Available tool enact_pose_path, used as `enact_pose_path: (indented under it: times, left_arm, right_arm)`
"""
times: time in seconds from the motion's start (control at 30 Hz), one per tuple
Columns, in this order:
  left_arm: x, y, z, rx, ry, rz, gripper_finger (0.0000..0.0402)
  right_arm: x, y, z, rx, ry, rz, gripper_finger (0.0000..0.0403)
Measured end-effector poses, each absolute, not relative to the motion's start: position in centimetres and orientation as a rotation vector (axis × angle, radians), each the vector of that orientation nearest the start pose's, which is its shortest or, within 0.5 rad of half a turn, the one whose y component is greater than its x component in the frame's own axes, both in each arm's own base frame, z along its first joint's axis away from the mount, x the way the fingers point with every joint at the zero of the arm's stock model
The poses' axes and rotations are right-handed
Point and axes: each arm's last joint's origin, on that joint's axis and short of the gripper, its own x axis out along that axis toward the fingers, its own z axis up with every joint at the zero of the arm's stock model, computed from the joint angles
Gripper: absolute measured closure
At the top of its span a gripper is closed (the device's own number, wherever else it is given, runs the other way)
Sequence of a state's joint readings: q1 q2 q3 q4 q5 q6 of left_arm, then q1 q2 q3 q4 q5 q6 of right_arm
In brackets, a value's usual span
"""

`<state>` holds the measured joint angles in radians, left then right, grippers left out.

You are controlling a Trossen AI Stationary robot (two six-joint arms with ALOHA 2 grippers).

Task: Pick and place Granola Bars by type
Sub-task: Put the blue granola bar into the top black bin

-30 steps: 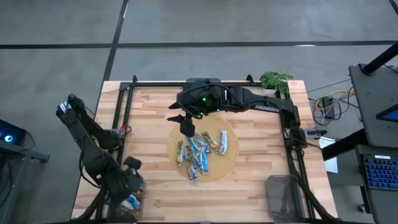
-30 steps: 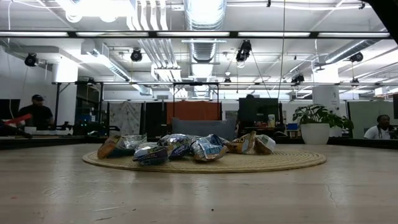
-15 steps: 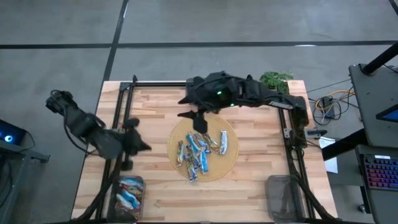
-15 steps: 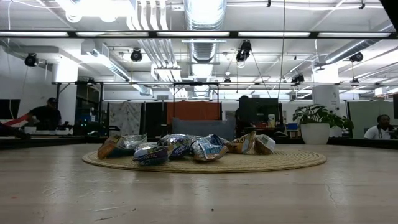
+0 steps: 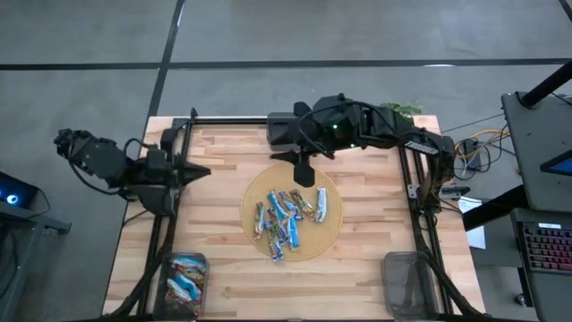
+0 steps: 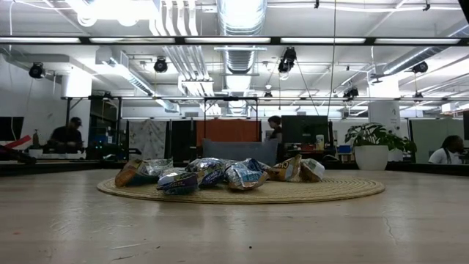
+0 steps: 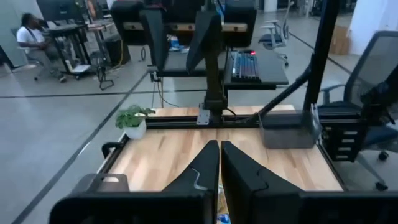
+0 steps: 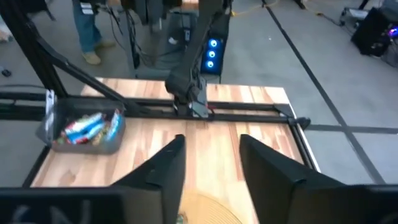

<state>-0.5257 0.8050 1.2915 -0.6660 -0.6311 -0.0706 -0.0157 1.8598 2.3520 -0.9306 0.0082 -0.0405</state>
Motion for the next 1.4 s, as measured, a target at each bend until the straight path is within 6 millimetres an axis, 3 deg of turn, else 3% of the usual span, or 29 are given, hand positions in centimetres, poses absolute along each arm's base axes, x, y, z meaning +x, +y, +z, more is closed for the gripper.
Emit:
enact_pose_path:
  times: [0.4, 0.77, 0.97, 1.17, 1.4]
  left_arm:
    - [12.5, -4.8, 45.3, 0.049, 0.064, 0.093, 0.0401]
    - [12.7, -4.1, 45.7, 0.054, 0.035, 0.127, 0.0401]
    - [12.8, -3.8, 45.7, 0.047, 0.032, 0.115, 0.0401]
    - [12.8, -3.7, 45.7, 0.047, 0.031, 0.119, 0.0401]
    - [12.9, -3.4, 45.7, 0.046, 0.032, 0.141, 0.0401]
  right_arm:
    - [35.8, -0.4, 49.1, -0.083, 0.443, 0.006, 0.0389]
    - [30.6, 0.1, 52.7, -0.086, 0.322, 0.023, 0.0394]
    - [26.3, -0.1, 53.4, -0.097, 0.305, -0.03, 0.0394]
    - [23.0, -0.2, 51.5, -0.048, 0.267, -0.076, 0.0394]
    - [22.0, -0.2, 46.4, 0.056, 0.143, -0.086, 0.0394]
